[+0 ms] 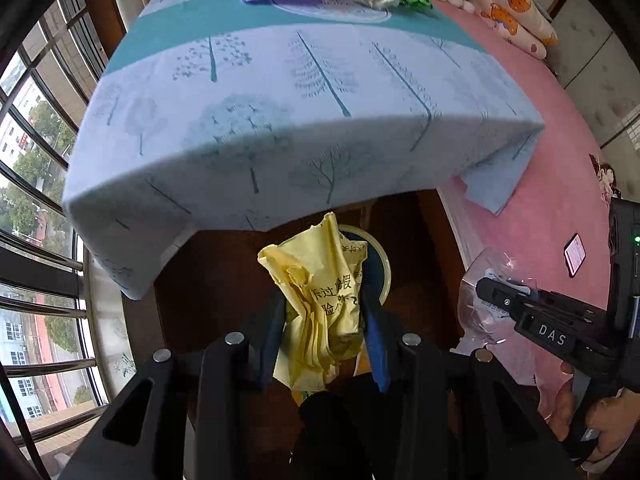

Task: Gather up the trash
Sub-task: 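Carry the wrapper and bottle over the floor bin and open both tools, then raise both tools back toward the table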

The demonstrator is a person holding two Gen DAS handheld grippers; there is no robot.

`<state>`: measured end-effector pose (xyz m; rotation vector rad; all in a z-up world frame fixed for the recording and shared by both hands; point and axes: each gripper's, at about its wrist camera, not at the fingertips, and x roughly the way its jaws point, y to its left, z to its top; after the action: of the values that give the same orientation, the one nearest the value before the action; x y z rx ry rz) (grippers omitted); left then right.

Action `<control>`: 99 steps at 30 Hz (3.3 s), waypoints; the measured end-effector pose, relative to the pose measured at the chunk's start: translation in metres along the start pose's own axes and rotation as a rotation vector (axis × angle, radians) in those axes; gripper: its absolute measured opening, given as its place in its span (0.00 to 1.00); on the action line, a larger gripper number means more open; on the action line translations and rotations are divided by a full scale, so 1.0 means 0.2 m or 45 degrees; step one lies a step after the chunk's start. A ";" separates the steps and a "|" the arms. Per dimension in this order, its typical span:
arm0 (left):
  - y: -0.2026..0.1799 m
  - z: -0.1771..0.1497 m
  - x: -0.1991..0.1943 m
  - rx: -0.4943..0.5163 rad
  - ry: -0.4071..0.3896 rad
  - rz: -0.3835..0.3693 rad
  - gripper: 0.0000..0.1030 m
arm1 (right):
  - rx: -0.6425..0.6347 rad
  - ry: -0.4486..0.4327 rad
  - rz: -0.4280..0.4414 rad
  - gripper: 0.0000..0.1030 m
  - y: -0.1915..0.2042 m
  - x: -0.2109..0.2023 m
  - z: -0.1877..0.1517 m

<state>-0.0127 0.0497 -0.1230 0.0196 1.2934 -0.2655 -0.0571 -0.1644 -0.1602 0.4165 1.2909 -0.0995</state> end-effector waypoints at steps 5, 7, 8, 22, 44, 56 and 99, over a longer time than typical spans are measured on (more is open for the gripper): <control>-0.06 -0.06 0.33 -0.010 0.075 -0.033 0.34 | 0.037 0.087 -0.008 0.25 -0.12 0.28 -0.06; -0.08 -0.06 0.47 -0.008 0.081 -0.034 0.34 | 0.046 0.109 -0.009 0.25 -0.16 0.40 -0.07; -0.09 -0.06 0.54 -0.010 0.085 -0.036 0.35 | 0.050 0.119 -0.008 0.25 -0.18 0.46 -0.07; -0.10 -0.11 1.44 -0.042 0.138 0.006 0.37 | -0.018 0.155 -0.054 0.25 -0.36 1.28 0.00; -0.08 -0.06 1.52 -0.092 0.123 0.130 0.82 | -0.063 0.192 -0.057 0.54 -0.42 1.42 0.07; -0.09 0.00 1.06 -0.131 0.065 0.150 0.83 | -0.022 0.139 0.000 0.54 -0.29 0.98 0.13; -0.24 0.49 -0.83 0.084 -0.552 -0.016 0.89 | -0.180 -0.504 0.007 0.54 0.27 -0.88 0.36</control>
<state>0.0288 0.0171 0.0688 0.0090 0.8541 -0.3042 -0.0253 -0.1675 0.0348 0.2618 0.9005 -0.0806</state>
